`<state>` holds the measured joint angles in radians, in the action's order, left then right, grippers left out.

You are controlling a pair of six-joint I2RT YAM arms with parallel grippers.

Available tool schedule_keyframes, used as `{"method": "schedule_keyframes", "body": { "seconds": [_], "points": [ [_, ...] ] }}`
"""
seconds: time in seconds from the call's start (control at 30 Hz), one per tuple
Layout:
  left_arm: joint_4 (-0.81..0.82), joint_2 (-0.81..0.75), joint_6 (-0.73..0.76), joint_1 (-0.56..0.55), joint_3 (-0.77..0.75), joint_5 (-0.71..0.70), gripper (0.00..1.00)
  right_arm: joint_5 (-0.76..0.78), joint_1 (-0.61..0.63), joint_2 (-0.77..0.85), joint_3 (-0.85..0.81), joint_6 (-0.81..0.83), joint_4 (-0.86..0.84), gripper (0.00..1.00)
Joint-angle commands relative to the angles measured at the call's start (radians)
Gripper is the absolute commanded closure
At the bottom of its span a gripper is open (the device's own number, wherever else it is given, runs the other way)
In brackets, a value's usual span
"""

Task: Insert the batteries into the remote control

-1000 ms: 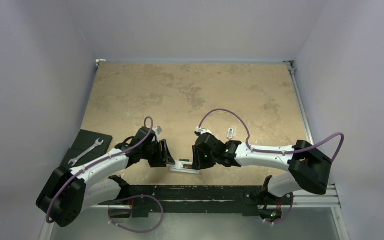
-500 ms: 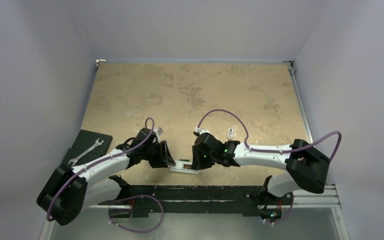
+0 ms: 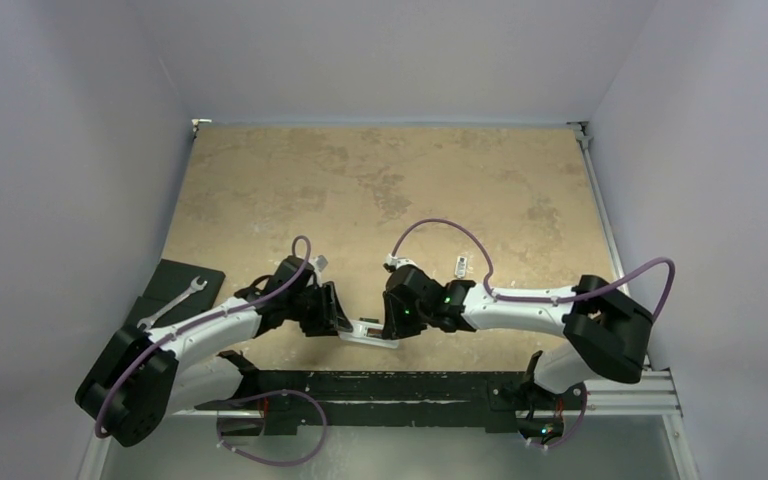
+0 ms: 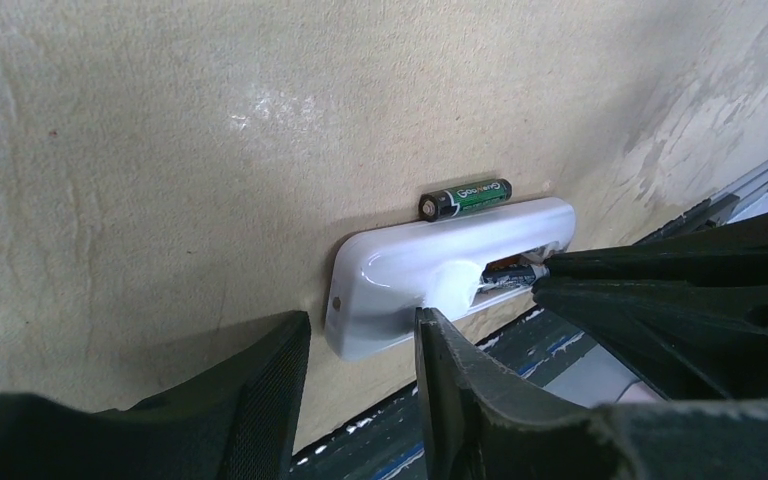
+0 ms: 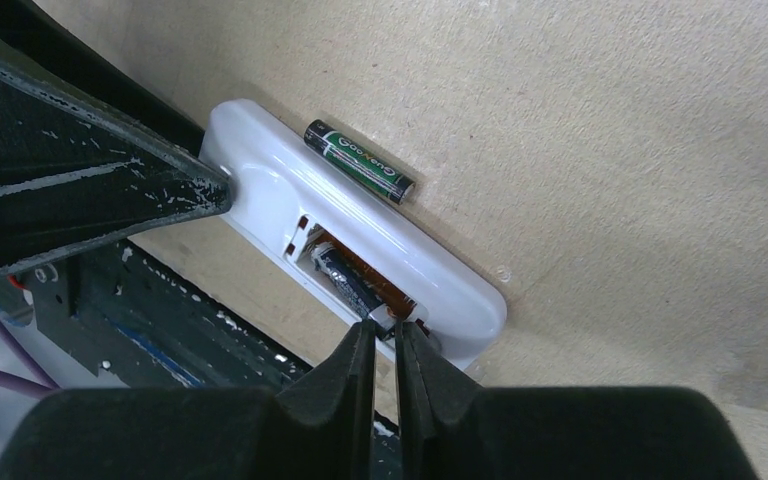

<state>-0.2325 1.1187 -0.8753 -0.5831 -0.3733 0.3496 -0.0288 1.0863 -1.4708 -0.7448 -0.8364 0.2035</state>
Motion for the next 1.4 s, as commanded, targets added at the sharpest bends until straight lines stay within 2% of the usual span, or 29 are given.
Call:
{"method": "schedule_keyframes", "body": {
  "seconds": [0.0,0.37,1.37],
  "points": [
    [0.043,0.011,-0.012,-0.007,0.008,0.011,0.59,-0.015,0.006,-0.014,-0.036,0.01,-0.012,0.83],
    [0.06,0.023,-0.019,-0.015,0.009,0.014,0.61,-0.018,0.018,-0.058,-0.071,0.043,0.015,0.87],
    [0.06,0.001,0.003,-0.021,0.018,0.02,0.62,0.174,0.24,-0.393,-0.421,0.176,0.401,0.9]
  ]
}}
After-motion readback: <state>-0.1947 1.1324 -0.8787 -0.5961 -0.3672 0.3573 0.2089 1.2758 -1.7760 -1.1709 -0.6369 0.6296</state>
